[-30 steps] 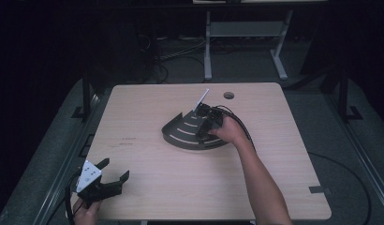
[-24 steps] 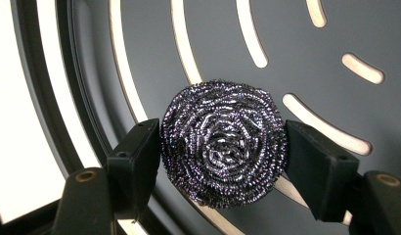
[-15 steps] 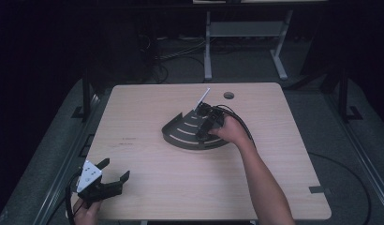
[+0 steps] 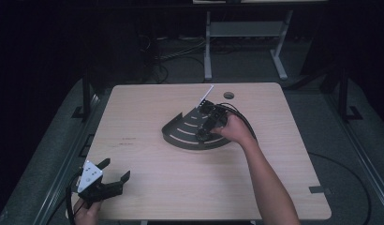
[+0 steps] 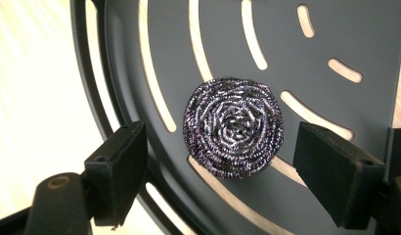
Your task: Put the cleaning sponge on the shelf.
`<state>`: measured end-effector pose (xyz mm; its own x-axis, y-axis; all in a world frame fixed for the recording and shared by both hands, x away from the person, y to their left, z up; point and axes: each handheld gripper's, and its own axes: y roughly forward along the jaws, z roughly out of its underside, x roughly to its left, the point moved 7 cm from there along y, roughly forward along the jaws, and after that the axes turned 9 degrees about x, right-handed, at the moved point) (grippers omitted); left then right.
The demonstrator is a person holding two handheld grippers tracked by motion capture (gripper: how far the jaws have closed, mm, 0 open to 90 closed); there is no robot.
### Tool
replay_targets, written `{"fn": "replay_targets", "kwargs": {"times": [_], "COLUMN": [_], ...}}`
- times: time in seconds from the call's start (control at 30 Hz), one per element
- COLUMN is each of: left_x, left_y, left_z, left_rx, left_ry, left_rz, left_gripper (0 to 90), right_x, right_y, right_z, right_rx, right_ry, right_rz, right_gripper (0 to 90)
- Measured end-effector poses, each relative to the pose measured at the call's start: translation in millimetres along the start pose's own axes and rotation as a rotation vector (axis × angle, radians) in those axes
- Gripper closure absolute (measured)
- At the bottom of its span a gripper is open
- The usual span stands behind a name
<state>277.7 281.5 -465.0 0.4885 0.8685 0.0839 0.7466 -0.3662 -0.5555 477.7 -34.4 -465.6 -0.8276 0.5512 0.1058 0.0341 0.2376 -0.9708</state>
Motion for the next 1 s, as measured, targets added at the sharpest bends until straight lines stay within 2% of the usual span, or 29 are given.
{"fn": "replay_targets", "kwargs": {"times": [0.67, 1.0], "left_x": [-1.7, -1.3], "left_y": [0.9, 0.8], "left_z": [-0.2, 0.1], "left_rx": [0.005, 0.006], "left_ry": [0.008, 0.006], "left_rz": [0.004, 0.004], "left_gripper": [13.2, 13.2], "right_x": [4.8, 8.2], "right_y": [-18.6, -20.8], "right_z": [8.7, 18.0], "right_rx": [-0.021, -0.023], "right_ry": [-0.015, -0.019], "right_rz": [0.013, 0.018], "right_gripper": [18.9, 18.8]}}
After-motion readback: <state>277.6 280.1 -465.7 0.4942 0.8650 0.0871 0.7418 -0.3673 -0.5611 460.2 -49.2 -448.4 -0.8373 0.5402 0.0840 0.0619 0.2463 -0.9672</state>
